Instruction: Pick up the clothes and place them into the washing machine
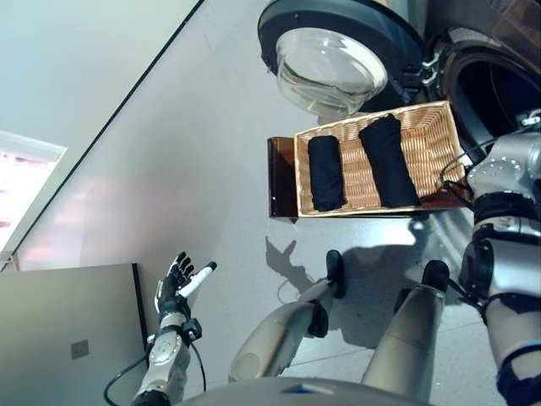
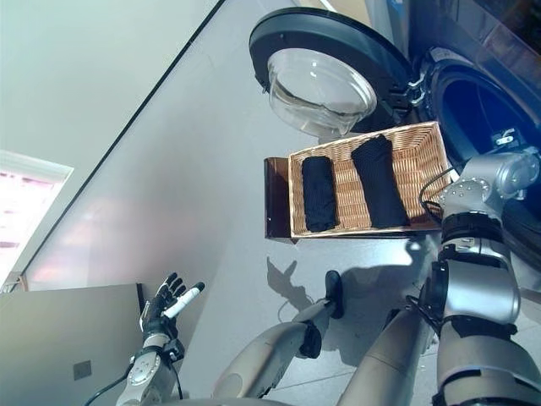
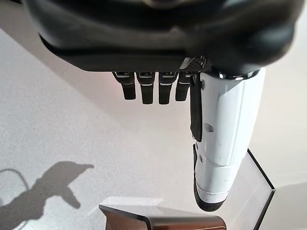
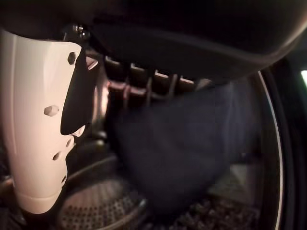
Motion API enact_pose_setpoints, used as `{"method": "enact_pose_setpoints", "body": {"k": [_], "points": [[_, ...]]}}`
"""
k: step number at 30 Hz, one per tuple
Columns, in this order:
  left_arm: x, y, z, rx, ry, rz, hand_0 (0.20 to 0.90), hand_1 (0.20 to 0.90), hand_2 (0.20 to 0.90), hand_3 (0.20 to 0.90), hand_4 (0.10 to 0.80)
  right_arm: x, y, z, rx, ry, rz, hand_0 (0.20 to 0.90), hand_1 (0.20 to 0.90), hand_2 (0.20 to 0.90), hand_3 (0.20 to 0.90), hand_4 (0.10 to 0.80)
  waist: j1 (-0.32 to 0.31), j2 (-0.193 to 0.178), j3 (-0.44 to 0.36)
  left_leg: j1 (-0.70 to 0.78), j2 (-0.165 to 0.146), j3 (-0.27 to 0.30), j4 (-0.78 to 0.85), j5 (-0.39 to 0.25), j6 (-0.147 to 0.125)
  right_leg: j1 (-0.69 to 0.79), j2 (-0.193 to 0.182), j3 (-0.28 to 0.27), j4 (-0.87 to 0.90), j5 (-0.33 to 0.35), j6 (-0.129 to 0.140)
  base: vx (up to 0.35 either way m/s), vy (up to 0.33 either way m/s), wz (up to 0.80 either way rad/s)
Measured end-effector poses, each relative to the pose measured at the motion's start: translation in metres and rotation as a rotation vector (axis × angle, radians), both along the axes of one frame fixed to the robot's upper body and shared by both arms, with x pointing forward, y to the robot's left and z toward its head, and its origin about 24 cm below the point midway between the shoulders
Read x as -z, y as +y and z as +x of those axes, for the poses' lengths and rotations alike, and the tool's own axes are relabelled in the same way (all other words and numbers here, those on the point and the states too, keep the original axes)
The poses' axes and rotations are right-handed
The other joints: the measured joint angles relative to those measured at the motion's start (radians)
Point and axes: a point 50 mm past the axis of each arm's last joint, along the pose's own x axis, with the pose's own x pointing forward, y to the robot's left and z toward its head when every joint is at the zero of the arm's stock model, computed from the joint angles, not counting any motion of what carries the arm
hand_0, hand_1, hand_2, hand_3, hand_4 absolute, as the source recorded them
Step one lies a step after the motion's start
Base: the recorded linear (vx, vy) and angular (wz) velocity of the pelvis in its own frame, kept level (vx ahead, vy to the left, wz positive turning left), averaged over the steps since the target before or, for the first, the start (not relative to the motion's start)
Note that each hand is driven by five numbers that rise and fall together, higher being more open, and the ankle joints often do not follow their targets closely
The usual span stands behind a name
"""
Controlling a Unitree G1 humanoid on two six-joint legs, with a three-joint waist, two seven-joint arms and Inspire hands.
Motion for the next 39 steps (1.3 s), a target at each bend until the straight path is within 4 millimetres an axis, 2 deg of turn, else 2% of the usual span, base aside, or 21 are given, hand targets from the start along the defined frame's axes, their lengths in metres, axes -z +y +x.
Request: {"method": "enact_pose_setpoints", "body": {"k": [8, 14, 20, 23, 24, 27, 30, 32, 36, 39], "points": [[-0.001, -0.001, 0.002, 0.006, -0.005, -0.001, 0.900, 0.900, 0.900, 0.900, 0.800, 0.007, -0.002, 0.003, -0.028, 0.039, -0.009, 0.900, 0.900, 0.900, 0.900, 0.800, -0.003, -0.006, 0.005, 0.007, 0.005, 0.000, 0.007, 0.003, 0.013, 0.013, 0.005, -0.005, 0.001, 0.009, 0.002, 0.000, 0.000, 0.00], [0.000, -0.001, 0.003, 0.009, -0.002, 0.001, 0.900, 0.900, 0.900, 0.900, 0.800, 0.029, 0.009, 0.013, -0.094, 0.102, 0.014, 0.900, 0.900, 0.900, 0.900, 0.800, -0.024, -0.026, 0.021, 0.025, 0.006, -0.008, 0.009, 0.001, 0.014, 0.036, 0.006, -0.007, -0.001, 0.002, 0.005, -0.002, 0.009, 0.00], [-0.001, -0.002, 0.004, 0.019, -0.003, -0.002, 0.900, 0.900, 0.900, 0.900, 0.800, 0.077, 0.030, 0.022, -0.181, 0.225, 0.103, 0.900, 0.900, 0.900, 0.900, 0.800, -0.027, -0.037, 0.025, 0.037, 0.006, -0.009, 0.025, -0.007, 0.018, 0.056, 0.006, -0.006, -0.003, 0.001, 0.000, -0.001, 0.010, -0.01], [-0.001, -0.003, 0.006, 0.025, -0.004, -0.003, 0.900, 0.900, 0.900, 0.900, 0.800, 0.116, 0.053, 0.024, -0.264, 0.315, 0.145, 0.900, 0.900, 0.900, 0.900, 0.800, -0.029, -0.050, 0.026, 0.035, 0.010, -0.009, 0.035, -0.009, 0.019, 0.060, 0.010, -0.010, -0.004, 0.003, 0.000, 0.000, 0.000, 0.00], [-0.001, -0.003, 0.007, 0.027, -0.006, -0.003, 0.900, 0.900, 0.900, 0.900, 0.800, 0.132, 0.057, 0.020, -0.282, 0.350, 0.152, 0.900, 0.900, 0.900, 0.900, 0.800, -0.028, -0.047, 0.023, 0.037, 0.016, -0.009, 0.047, -0.016, 0.017, 0.072, 0.013, -0.014, -0.007, 0.005, 0.002, 0.000, 0.000, 0.00], [0.001, -0.001, 0.005, 0.022, 0.006, 0.001, 0.900, 0.900, 0.900, 0.900, 0.800, 0.179, 0.083, 0.011, -0.362, 0.444, 0.219, 0.900, 0.900, 0.900, 0.900, 0.800, -0.028, -0.087, 0.016, 0.039, 0.028, -0.015, 0.077, -0.036, 0.010, 0.094, 0.022, -0.026, -0.015, 0.003, -0.004, -0.009, -0.009, -0.04], [0.002, 0.000, 0.004, 0.027, 0.011, -0.001, 0.900, 0.900, 0.900, 0.900, 0.800, 0.211, 0.104, 0.000, -0.407, 0.511, 0.285, 0.900, 0.900, 0.900, 0.900, 0.800, -0.029, -0.131, 0.015, 0.046, 0.039, -0.019, 0.084, -0.040, 0.006, 0.114, 0.029, -0.036, -0.024, 0.005, -0.010, -0.001, -0.033, 0.00], [0.004, 0.000, 0.003, 0.033, 0.021, -0.003, 0.900, 0.900, 0.900, 0.900, 0.800, 0.227, 0.111, -0.009, -0.429, 0.550, 0.306, 0.900, 0.900, 0.900, 0.900, 0.800, -0.031, -0.158, 0.011, 0.054, 0.041, -0.027, 0.090, -0.044, 0.005, 0.133, 0.029, -0.045, -0.031, 0.006, -0.012, 0.005, -0.039, 0.03], [0.008, 0.003, -0.001, 0.015, 0.049, -0.001, 0.900, 0.900, 0.900, 0.900, 0.800, 0.243, 0.116, -0.020, -0.460, 0.580, 0.295, 0.900, 0.900, 0.900, 0.900, 0.800, -0.046, -0.177, 0.009, 0.083, 0.052, -0.040, 0.092, -0.045, 0.006, 0.197, 0.040, -0.067, -0.077, 0.025, -0.013, 0.061, -0.064, 0.03], [0.018, 0.010, -0.010, -0.032, 0.113, 0.004, 0.900, 0.900, 0.900, 0.900, 0.800, 0.269, 0.122, -0.043, -0.529, 0.678, 0.243, 0.900, 0.900, 0.900, 0.900, 0.800, -0.053, -0.216, 0.003, 0.153, 0.068, -0.053, 0.078, -0.053, -0.003, 0.287, 0.049, -0.092, -0.116, 0.028, -0.013, 0.091, -0.076, -0.04]]}}
